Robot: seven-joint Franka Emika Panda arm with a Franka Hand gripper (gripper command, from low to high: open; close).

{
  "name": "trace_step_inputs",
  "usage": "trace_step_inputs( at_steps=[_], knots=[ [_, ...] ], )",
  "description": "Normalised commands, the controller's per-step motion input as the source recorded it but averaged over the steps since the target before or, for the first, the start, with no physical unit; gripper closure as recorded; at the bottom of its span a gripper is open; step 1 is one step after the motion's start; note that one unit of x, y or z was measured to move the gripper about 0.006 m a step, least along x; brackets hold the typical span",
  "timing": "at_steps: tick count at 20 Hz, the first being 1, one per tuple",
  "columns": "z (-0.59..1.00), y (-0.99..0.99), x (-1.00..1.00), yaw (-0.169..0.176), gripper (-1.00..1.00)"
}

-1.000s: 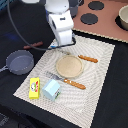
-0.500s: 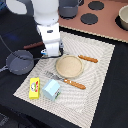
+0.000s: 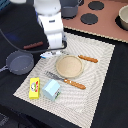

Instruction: Interact with the objects in diverse but meaningful ways.

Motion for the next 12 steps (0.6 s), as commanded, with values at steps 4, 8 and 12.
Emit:
trace_step_inputs(
  at_steps=[4, 8, 12],
  knots=[
    [0.05, 0.27, -0.90, 0.000, -1.00],
    [-0.15, 0.16, -0.93, 0.000, -1.00],
    [-0.36, -0.04, -0.93, 0.000, -1.00]
  ],
)
